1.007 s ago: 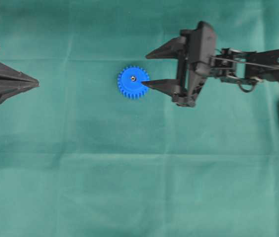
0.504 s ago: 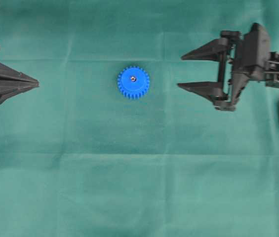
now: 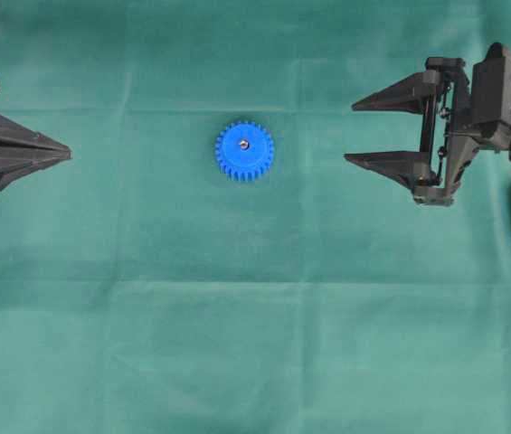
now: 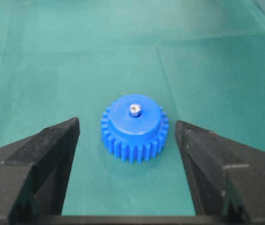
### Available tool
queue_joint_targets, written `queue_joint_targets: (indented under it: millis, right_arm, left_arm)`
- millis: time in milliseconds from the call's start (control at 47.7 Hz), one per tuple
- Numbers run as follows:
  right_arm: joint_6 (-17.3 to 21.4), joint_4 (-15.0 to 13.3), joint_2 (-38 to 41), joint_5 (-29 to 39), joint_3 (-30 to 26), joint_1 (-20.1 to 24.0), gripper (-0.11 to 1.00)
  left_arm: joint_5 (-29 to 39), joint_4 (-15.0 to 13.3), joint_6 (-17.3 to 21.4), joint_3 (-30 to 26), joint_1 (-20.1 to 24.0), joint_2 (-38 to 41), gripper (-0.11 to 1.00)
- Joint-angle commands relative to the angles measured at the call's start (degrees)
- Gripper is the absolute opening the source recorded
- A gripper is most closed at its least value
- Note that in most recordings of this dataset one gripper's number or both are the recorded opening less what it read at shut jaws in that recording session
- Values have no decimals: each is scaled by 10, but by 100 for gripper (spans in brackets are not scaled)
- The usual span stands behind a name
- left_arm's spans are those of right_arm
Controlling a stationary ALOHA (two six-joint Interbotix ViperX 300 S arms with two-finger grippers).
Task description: Insert the shaft placed at a random location into the center hole of the medium gear at another random location.
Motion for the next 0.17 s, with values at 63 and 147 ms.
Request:
queue_joint_targets:
  millis: [63,147]
  right_arm:
    - [1,2,-3,1,-7,0,81]
    - [1,2,-3,1,-6,-1,81]
  left_arm:
    - [-5,2,-1,-12,0,2,0]
    - [-5,2,-1,-13,0,2,0]
